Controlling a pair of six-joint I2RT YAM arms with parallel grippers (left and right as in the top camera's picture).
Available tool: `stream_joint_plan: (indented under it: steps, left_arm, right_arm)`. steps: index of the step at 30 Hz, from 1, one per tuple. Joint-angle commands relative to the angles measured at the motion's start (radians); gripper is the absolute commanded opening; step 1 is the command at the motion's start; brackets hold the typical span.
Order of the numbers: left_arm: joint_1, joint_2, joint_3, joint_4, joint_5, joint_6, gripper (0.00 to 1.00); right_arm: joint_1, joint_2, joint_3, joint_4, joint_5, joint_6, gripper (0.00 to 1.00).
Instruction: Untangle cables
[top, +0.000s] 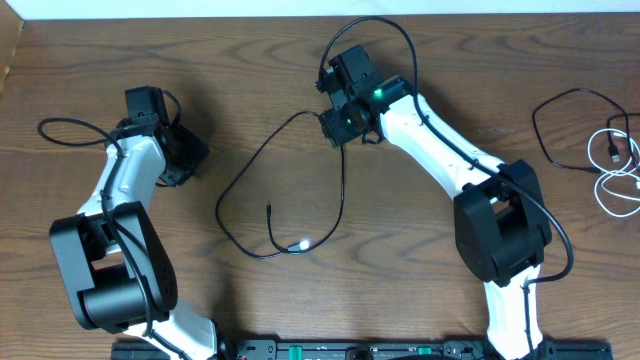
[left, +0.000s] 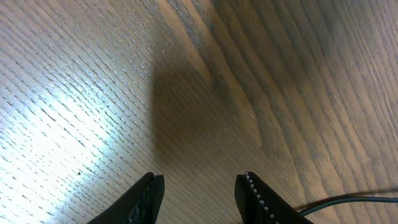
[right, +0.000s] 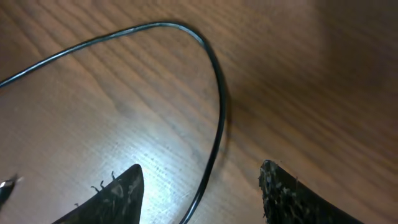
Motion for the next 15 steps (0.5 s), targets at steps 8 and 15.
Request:
stream_joint_plan:
  steps: [8,15]
  left_arm:
    - [-0.002,0.006,-0.006,-0.003,-0.002,-0.028,0.43]
    - [-0.002,0.006,-0.006,-0.003,-0.002,-0.031,0.43]
  right_arm:
    - [0.029,0.093,0.005,0.057,0.033,-0.033,0.55]
    - [0.034,0.179,0.005,0.084,0.119,-0.032,0.47]
